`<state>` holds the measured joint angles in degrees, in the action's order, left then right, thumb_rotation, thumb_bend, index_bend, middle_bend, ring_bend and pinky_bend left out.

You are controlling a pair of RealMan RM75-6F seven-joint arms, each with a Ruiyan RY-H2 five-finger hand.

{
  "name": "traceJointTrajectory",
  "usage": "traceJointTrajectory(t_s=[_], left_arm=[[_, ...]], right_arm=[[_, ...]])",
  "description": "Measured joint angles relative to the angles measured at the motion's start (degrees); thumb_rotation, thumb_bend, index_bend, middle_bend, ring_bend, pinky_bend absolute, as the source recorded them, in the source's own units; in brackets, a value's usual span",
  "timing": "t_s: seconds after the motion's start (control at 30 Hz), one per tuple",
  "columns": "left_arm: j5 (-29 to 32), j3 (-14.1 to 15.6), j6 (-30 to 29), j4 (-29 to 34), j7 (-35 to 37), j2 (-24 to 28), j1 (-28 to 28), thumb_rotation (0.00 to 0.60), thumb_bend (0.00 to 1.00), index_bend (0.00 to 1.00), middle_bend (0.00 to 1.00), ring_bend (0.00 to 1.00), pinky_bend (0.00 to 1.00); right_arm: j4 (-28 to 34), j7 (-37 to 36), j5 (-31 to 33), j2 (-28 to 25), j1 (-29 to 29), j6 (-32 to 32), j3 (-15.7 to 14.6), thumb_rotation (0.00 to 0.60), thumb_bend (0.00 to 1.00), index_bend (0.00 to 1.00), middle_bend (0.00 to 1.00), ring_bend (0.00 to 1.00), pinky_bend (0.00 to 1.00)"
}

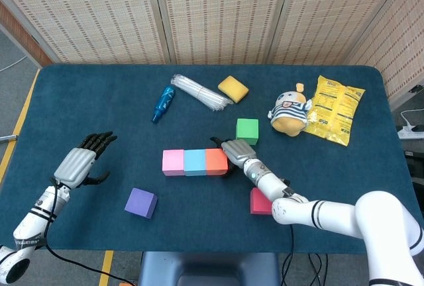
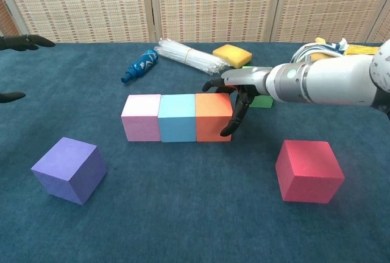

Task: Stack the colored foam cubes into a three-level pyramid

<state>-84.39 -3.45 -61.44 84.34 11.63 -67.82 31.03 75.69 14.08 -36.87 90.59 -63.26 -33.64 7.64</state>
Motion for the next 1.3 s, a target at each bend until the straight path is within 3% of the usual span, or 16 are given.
traceJointTrajectory(t_s=[0.23, 0.37, 0.57, 0.7, 1.0, 1.3], left_arm=[[-0.1, -0.1, 0.0, 0.8, -1.0, 0.3, 0.2, 0.6, 0.35, 0.0, 0.0, 0.0, 0.06], [-0.6, 0.1, -0.5, 1.2, -2.0, 0.7, 0.0, 0.6, 0.35, 0.0, 0.0, 0.0, 0.06], [-3.7, 1.8, -2.2, 1.1, -1.7, 2.3, -1.0, 0.6, 0.35, 0.12, 0.05, 0.01, 0.13], [-7.2, 3.9, -4.0, 1.5, -1.3, 3.4, -2.1, 0.6, 0.35, 0.21, 0.1, 0.05, 0.18], [-13.1, 9.5, -5.0, 3.7, -4.7, 3.6, -4.3, 0.6, 0.35, 0.13, 0.09, 0.04, 0.16], [-14.2, 10.5, -2.9, 4.6, -8.6, 0.5, -4.1, 0.6, 0.36, 0.03, 0.02, 0.0, 0.14]], right_arm=[[3.4, -0.1, 0.0, -2.7, 0.4, -0.9, -0.5, 0.6, 0.24, 0.0, 0.11, 0.1, 0.25], [7.0, -0.6, -0.6, -5.3, 1.4, -2.3, -0.4, 0.6, 0.24, 0.0, 0.1, 0.09, 0.21], [17.2, -2.6, -5.1, -13.7, 5.3, -7.0, 0.1, 0.6, 0.24, 0.0, 0.1, 0.09, 0.21], [24.3, -4.9, -11.2, -22.3, 10.7, -12.3, -0.2, 0.6, 0.24, 0.0, 0.1, 0.09, 0.21], [31.1, -13.4, -26.3, -35.5, 25.6, -24.9, -3.1, 0.6, 0.24, 0.0, 0.1, 0.09, 0.21], [30.1, -19.0, -33.3, -37.5, 33.4, -29.4, -6.2, 0.6, 0.24, 0.0, 0.1, 0.09, 0.21]])
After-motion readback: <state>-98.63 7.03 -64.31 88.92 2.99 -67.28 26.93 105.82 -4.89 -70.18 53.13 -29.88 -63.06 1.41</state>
